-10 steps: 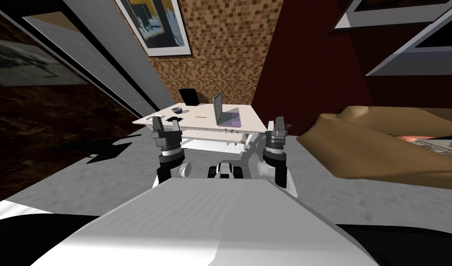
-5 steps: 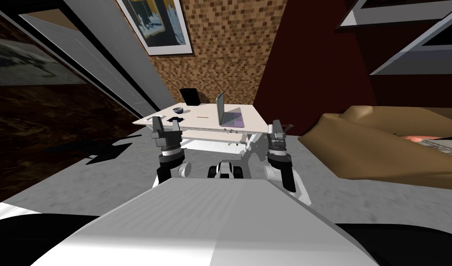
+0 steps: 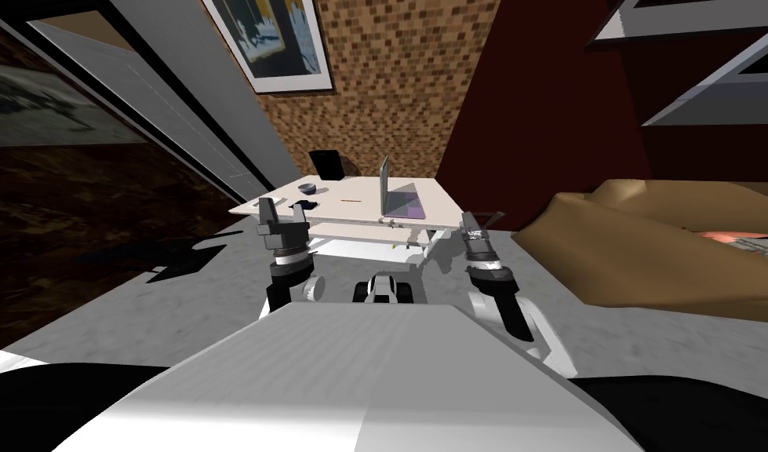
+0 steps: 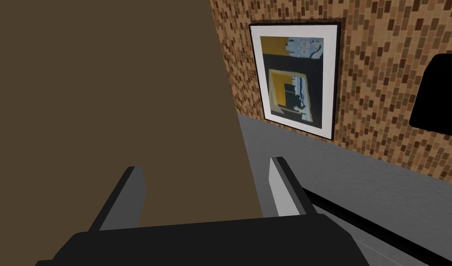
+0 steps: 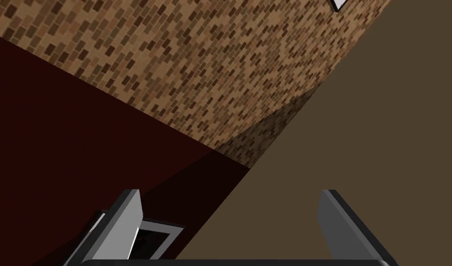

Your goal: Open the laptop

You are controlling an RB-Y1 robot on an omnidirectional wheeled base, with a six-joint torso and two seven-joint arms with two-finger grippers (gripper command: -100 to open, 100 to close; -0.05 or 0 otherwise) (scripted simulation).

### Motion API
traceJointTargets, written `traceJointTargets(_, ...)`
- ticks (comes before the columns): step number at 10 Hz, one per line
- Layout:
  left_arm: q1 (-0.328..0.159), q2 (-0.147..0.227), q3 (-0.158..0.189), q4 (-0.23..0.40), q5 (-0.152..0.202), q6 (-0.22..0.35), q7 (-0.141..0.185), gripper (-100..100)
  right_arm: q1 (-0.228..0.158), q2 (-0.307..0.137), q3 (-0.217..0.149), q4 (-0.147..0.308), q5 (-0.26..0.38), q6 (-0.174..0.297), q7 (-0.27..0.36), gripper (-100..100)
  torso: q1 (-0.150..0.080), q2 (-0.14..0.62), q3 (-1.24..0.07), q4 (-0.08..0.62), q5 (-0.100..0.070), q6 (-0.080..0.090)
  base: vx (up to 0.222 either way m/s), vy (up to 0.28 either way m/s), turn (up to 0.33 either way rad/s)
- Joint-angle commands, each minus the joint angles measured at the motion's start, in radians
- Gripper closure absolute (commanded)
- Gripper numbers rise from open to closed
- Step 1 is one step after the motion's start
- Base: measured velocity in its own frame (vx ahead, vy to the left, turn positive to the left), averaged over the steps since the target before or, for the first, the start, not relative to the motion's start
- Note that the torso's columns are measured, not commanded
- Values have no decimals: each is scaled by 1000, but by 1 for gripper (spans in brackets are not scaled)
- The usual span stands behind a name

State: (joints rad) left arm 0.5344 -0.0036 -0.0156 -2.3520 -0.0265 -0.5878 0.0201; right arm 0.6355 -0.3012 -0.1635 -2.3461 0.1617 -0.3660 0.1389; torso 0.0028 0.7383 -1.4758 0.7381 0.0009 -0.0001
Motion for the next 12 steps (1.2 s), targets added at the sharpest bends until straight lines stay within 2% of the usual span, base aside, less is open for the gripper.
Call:
traceJointTargets(1,0,0,0,0,0,0,0,0,55,-80,-70,-16,29,74,-5,-100,-2,-1,-1,0,-1,0,88,152,-7)
traceJointTargets(2,0,0,0,0,0,0,0,0,55,-90,-70,-16,29,74,-5,-100,-4,-2,-1,-1,-1,0,58,89,-7)
traceJointTargets(5,0,0,0,0,0,0,0,0,131,-181,-154,-39,67,151,-9,-100,-2,1,0,0,-1,0,51,120,-5)
traceJointTargets(6,0,0,0,0,0,0,0,0,131,-191,-154,-39,67,156,-9,-100,0,-1,0,0,0,0,43,123,-9)
traceJointTargets(9,0,0,0,0,0,0,0,0,209,-286,-239,-57,106,243,-13,-100,-1,-2,-1,-1,0,0,72,161,-5)
traceJointTargets(10,0,0,0,0,0,0,0,0,209,-301,-240,-57,106,243,-13,-100,-1,-1,-1,-1,0,0,50,117,-10)
traceJointTargets(12,0,0,0,0,0,0,0,0,260,-364,-299,-64,132,303,-17,-100,-6,2,1,0,-2,0,35,106,-2)
